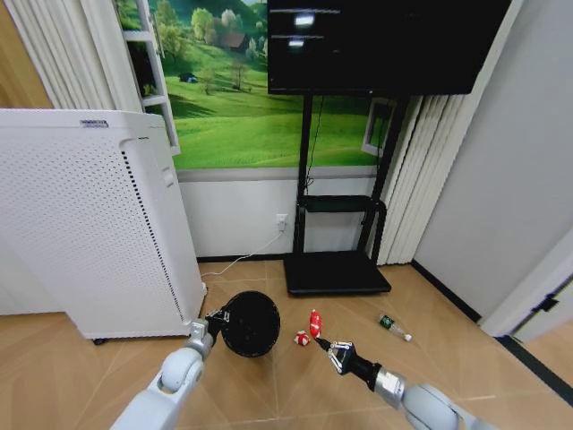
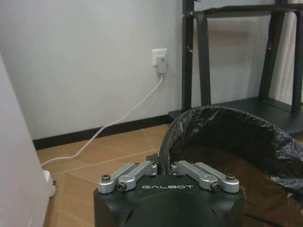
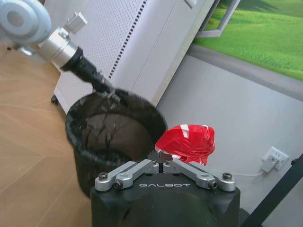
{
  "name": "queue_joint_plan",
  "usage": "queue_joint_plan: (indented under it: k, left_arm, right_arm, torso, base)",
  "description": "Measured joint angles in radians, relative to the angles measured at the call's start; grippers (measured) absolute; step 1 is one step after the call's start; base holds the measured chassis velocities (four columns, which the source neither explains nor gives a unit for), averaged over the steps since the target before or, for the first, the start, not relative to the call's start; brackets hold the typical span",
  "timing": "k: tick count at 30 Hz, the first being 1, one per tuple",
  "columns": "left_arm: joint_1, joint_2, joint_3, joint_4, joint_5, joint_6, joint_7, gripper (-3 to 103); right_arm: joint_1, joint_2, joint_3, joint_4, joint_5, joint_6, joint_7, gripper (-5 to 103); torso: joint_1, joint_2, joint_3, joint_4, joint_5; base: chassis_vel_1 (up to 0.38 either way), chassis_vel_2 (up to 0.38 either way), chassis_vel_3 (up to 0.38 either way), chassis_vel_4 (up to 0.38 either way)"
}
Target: Pick up the trash bin and place the garbage on the floor into it.
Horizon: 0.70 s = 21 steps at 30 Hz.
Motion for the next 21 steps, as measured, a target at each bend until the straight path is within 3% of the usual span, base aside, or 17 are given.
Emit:
queue_joint_plan:
  k: [9, 21]
  left_arm:
    - [-0.047, -0.025, 0.071, 0.042, 0.0, -0.004, -0.015, 7]
    - [-0.097, -0.042, 0.112, 0.073, 0.0, -0.004, -0.021, 7]
  right_arm:
    - [0.21, 0.054, -0.166, -0.074, 0.012, 0.037, -0.01, 0]
    - [0.348, 0.161, -0.365, -0.131, 0.004, 0.048, -0.004, 0]
  torso:
    - [0.0, 0.0, 0.0, 0.0004, 0.0001]
    - [0.0, 0.0, 0.0, 0.0003, 0.0001]
  base:
    - [0.0, 0.0, 0.0, 0.0]
    - [0.0, 0.0, 0.0, 0.0]
